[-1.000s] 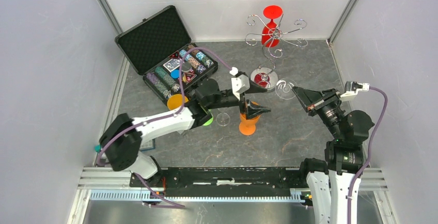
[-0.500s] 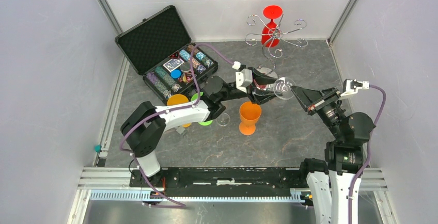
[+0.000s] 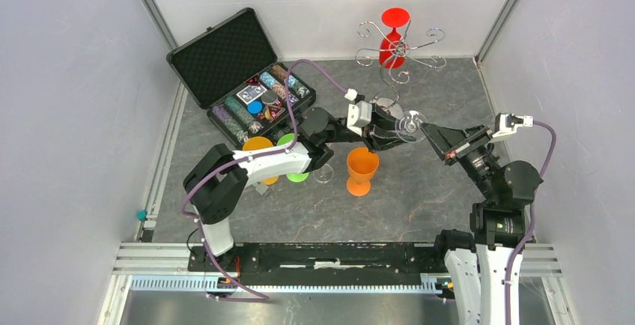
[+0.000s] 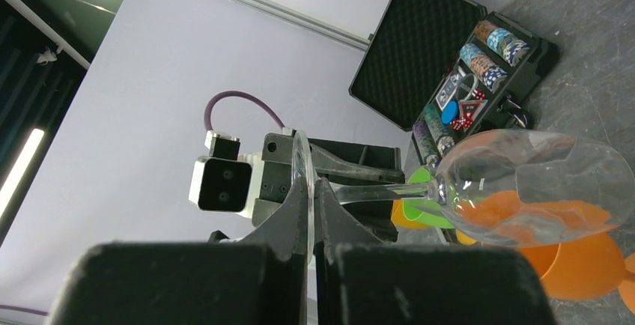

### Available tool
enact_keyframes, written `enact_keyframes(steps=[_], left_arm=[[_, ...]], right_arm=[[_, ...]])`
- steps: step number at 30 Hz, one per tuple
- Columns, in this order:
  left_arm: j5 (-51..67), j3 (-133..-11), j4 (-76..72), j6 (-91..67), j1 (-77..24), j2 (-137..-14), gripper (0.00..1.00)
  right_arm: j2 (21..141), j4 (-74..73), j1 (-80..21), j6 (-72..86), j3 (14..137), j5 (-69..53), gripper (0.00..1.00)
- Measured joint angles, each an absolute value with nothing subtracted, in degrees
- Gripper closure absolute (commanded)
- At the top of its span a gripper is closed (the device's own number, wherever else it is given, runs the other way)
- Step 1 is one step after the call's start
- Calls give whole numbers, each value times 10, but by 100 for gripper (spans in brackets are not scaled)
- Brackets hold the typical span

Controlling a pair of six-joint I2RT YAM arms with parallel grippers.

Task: Take the wine glass off the wine glass rack

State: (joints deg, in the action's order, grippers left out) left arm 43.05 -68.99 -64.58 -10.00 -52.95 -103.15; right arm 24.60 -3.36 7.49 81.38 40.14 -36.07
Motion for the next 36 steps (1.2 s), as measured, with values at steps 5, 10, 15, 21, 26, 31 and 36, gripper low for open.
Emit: enact_keyframes(steps=[5,10,15,21,26,31,36], left_arm=[[439,-698,-632,-104,-529,-1034,98],[446,-705,-615,-109,-529,-1035,98],[416,-703,-621,-132,-532,-1035,98],[302,-675,-621,-168,-533,-1010,98],[190,-663,-616,-208,-533,-953,98],[73,-664,-621,-274,-533,-901,98],[-4,-674,-627,-347,-533,-888,98]], right_arm=[[247,-39,75,810,402,-362,100],[250,-49,75,802,407,-358,46],[251,-53,75,752,409,-343,17],[241,-54,74,666,409,-310,8],[217,-42,74,633,404,-294,2],[201,8,74,634,372,-296,2],[199,118,74,699,312,-314,2]])
